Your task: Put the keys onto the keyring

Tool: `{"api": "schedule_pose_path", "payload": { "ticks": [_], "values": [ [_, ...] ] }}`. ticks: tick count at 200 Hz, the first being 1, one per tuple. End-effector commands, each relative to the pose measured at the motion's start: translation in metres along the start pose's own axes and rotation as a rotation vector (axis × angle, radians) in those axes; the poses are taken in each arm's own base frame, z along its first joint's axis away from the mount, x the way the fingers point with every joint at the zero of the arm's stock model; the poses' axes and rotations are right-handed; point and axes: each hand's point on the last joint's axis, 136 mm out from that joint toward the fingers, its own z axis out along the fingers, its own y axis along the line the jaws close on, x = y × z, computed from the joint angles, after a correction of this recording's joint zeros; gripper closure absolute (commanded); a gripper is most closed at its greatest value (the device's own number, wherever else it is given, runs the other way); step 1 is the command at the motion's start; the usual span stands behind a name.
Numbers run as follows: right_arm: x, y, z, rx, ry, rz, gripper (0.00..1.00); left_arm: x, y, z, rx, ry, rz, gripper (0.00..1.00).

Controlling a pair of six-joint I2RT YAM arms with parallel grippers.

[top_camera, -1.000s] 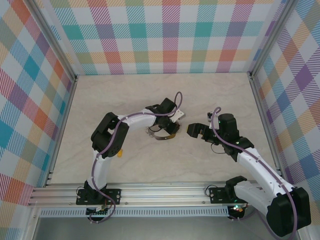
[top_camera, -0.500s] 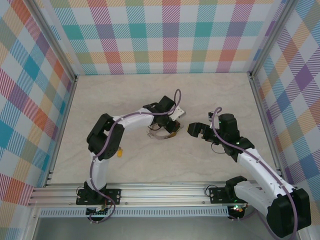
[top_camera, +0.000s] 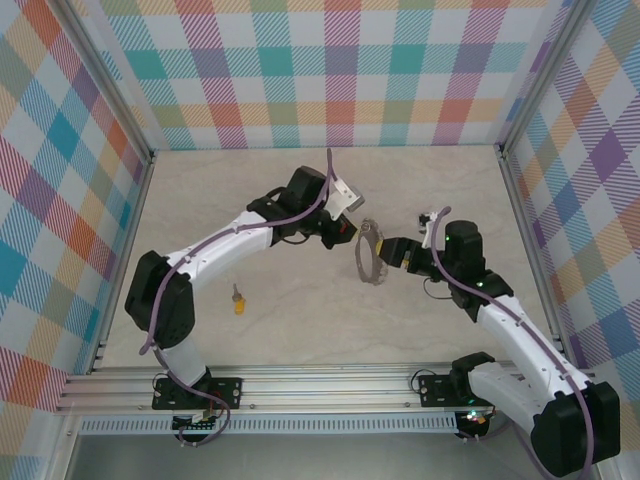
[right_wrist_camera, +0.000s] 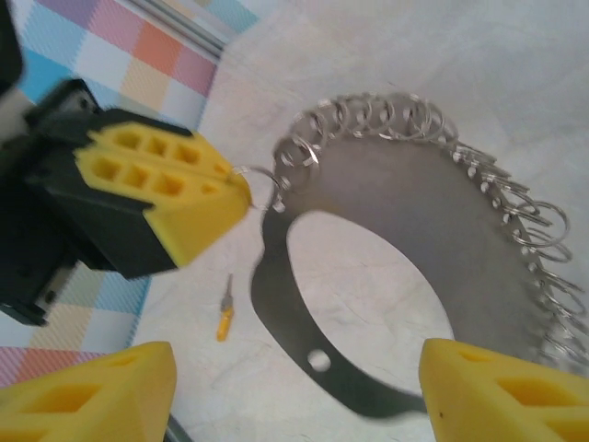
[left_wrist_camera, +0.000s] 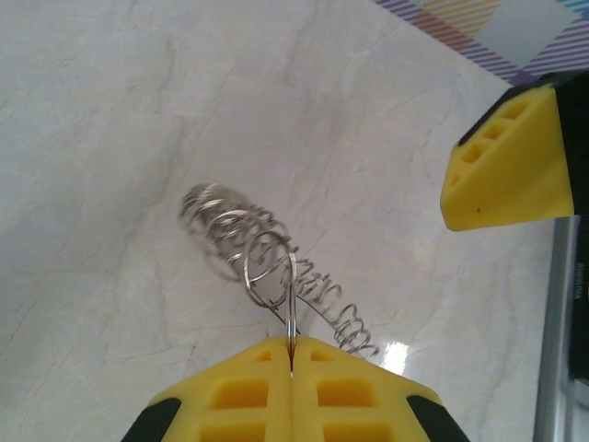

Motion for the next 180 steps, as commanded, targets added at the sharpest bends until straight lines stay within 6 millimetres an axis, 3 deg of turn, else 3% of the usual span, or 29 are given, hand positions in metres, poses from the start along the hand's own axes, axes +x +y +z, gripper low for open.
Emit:
{"api": "schedule_pose_path", "payload": {
  "ticks": [1,37,72,108,180],
  "values": [
    [-0.026,0.045,-0.012,-0.162,-0.045,-0.086,0.37,-0.021,-0.020,-0.025,0.071,-0.082,0.051,1.00],
    [-0.035,0.074,-0.015,-0.288,-0.017,-0.141,0.49,-0.034,-0.036,-0.040,0.138,-0.140,0.070,1.00],
    [-0.041,0.087,-0.015,-0.340,-0.008,-0.182,0.54,-0.043,-0.046,-0.051,0.188,-0.177,0.073,1.00],
    [-0.044,0.092,-0.012,-0.373,0.007,-0.233,0.59,-0.050,-0.053,-0.060,0.225,-0.199,0.078,1.00],
    [-0.044,0.087,-0.002,-0.390,0.027,-0.236,0.58,-0.059,-0.065,-0.074,0.271,-0.229,0.094,1.00]
  ]
}}
